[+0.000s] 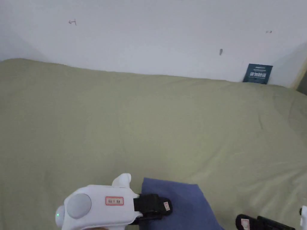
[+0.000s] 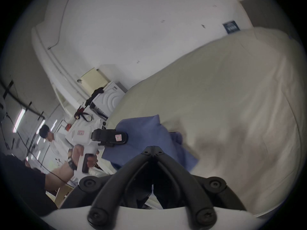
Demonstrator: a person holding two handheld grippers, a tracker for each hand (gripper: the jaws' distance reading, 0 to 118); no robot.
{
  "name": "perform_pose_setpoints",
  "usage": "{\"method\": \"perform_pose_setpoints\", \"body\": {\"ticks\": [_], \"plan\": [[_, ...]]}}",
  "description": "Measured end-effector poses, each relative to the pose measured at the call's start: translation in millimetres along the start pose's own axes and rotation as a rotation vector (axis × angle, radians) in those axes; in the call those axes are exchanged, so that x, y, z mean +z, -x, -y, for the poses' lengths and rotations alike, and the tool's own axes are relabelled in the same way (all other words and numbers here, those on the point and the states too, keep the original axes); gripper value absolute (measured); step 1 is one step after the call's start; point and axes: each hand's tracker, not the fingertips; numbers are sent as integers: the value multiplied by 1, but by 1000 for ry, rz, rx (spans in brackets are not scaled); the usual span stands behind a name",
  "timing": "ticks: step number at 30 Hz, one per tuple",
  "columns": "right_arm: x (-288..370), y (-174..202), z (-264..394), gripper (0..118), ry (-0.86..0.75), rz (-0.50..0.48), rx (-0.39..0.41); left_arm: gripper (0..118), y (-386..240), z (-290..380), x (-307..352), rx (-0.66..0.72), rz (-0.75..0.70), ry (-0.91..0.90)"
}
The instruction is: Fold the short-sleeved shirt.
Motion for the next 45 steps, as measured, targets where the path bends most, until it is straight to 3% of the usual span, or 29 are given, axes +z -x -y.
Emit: {"method": "perform_pose_setpoints", "body": {"ticks": [5,13,17,21,22,24,25,27,29,30,31,32,33,34,35,37,40,41,45], "plan": [[-32,59,0,2,30,-89,84,34,97,-52,128,-21,-148,-60],[-110,154,19,2,155,-210,169,34,243,-80,338,88,-417,-101],[-141,183,30,2,199,-239,184,34,270,-71,391,133,-495,-134],[-160,195,38,2,226,-235,176,34,293,-63,419,143,-482,-175],[-161,197,39,2,231,-230,174,39,285,-62,420,144,-482,-186],[-159,195,41,2,235,-233,169,89,273,-57,412,111,-551,-233],[-156,195,42,2,230,-234,165,103,267,-55,408,98,-623,-256],[-147,197,42,2,225,-230,172,105,245,-48,419,110,-579,-268],[-134,201,40,2,192,-190,239,100,206,-43,426,52,-617,-338],[-126,202,38,2,179,-168,265,95,176,-32,431,-40,-660,-427],[-117,206,38,2,160,-135,293,87,200,-49,451,-93,-709,-477],[-110,208,36,3,139,-91,322,72,163,-42,458,-153,-767,-510],[-103,210,33,3,125,-31,355,50,156,-43,445,-238,-828,-546],[-97,211,31,3,113,42,378,14,90,-23,443,-306,-866,-569],[-91,212,30,3,82,126,427,0,65,-17,435,-357,-849,-575],[-79,209,23,3,27,223,478,0,15,-5,411,-456,-823,-621],[-61,209,9,3,-48,422,477,0,-47,14,367,-528,-824,-650],[-54,210,5,3,-82,479,480,0,-36,12,362,-532,-850,-670],[-24,211,-10,3,-229,558,433,0,-71,42,308,-556,-820,-743]]}}
